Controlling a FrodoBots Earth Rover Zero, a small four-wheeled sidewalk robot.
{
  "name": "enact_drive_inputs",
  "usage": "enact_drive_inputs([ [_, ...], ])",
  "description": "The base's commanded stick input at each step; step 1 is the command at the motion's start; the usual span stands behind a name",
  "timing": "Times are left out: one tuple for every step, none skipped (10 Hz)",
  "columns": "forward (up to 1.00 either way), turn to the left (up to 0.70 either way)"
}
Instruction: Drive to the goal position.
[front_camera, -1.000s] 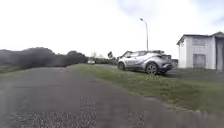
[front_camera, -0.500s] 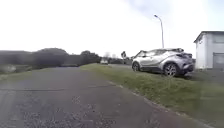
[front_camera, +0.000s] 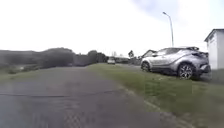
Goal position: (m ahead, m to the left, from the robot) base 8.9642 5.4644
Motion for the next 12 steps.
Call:
enact_drive_inputs([
  [0.0, 0.0],
  [0.0, 0.0],
  [0.0, 0.0],
  [0.0, 0.0],
  [0.0, 0.0],
  [0.0, 0.0],
  [0.0, 0.0],
  [0.43, 0.0],
  [1.0, 0.03],
  [1.0, 0.19],
  [1.0, 0.27],
  [1.0, 0.27],
])
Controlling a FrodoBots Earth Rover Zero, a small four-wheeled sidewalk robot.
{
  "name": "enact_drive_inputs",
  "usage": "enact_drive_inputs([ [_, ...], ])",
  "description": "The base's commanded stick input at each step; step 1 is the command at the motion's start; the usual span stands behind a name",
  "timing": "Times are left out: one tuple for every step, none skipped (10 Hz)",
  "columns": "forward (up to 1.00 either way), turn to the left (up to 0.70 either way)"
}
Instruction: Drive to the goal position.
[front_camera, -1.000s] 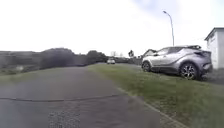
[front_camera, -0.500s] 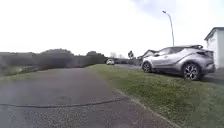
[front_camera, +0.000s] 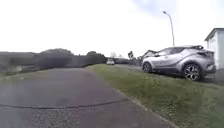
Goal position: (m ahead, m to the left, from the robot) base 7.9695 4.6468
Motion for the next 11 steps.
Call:
enact_drive_inputs([
  [1.0, 0.27],
  [1.0, 0.27],
  [1.0, 0.27],
  [1.0, 0.27],
  [1.0, 0.27],
  [1.0, 0.27],
  [1.0, 0.27],
  [1.0, 0.27],
  [1.0, 0.27],
  [1.0, 0.27],
  [1.0, 0.27],
])
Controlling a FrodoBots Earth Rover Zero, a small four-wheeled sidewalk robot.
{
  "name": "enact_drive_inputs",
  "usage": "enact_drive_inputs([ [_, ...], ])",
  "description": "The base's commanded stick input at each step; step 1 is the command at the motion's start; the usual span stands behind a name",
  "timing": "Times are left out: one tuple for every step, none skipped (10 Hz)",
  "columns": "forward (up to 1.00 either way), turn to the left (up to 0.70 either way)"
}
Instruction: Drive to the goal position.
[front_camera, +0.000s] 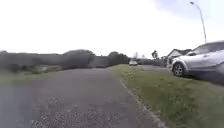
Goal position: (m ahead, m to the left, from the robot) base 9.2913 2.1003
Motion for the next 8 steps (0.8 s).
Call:
enact_drive_inputs([
  [1.0, 0.27],
  [1.0, 0.27],
  [1.0, 0.27],
  [1.0, 0.27],
  [1.0, 0.27],
  [1.0, 0.26],
  [1.0, 0.05],
  [1.0, 0.0],
])
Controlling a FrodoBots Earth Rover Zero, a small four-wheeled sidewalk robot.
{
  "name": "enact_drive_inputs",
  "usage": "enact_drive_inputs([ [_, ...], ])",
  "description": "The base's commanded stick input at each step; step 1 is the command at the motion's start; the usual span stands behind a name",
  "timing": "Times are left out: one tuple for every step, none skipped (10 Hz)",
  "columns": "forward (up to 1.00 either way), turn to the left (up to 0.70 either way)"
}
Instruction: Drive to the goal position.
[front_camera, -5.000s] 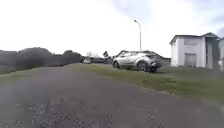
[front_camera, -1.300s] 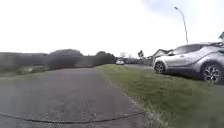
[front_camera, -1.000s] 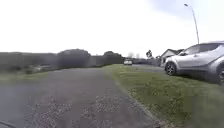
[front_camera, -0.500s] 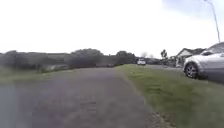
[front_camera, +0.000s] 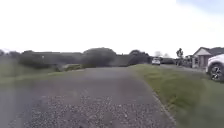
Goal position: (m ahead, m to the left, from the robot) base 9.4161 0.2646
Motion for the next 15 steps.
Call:
enact_drive_inputs([
  [1.0, 0.0],
  [1.0, 0.0],
  [1.0, 0.0],
  [1.0, 0.0],
  [1.0, 0.0],
  [1.0, 0.0],
  [1.0, 0.0],
  [1.0, 0.0],
  [1.0, 0.0],
  [1.0, 0.0],
  [1.0, 0.0],
  [1.0, 0.0],
  [1.0, 0.0],
  [1.0, 0.0],
  [1.0, 0.0],
])
